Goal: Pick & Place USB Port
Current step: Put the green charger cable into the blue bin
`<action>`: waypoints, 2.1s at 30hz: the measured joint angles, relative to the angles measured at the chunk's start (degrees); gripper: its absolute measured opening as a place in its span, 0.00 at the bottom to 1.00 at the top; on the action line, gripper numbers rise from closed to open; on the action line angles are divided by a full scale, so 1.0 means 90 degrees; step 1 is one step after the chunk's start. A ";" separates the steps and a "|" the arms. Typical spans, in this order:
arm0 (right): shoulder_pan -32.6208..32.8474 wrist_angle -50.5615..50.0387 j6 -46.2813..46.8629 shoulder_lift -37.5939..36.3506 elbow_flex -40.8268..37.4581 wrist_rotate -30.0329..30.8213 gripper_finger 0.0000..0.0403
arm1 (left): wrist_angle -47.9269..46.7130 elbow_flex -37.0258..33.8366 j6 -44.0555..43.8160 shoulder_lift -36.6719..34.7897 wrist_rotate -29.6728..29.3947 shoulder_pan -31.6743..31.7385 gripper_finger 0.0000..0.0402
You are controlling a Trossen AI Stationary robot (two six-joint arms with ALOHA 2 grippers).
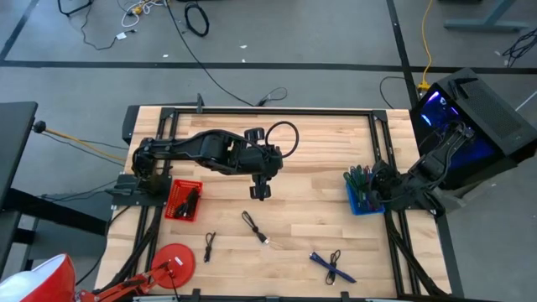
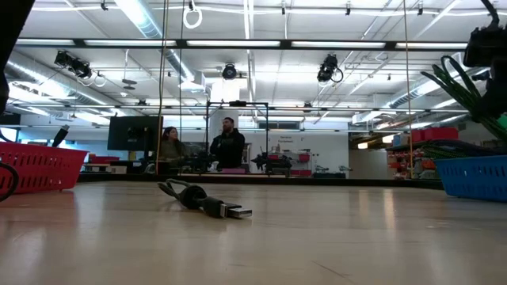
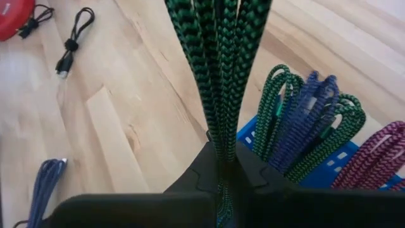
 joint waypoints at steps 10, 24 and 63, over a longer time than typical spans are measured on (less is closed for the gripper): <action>-0.0005 0.0080 -0.0281 -0.0450 0.0007 -0.0263 0.02 | 0.0001 0.0000 -0.0005 0.0000 0.0000 0.0000 0.33; -0.0010 0.0395 -0.1871 -0.0475 0.0012 -0.1755 0.02 | 0.0064 0.0000 -0.0091 -0.0002 0.0000 0.0000 0.33; -0.0736 0.0523 -0.1772 0.1624 -0.0059 -0.1691 0.14 | 0.0152 0.0000 -0.0095 -0.0002 0.0000 0.0012 0.33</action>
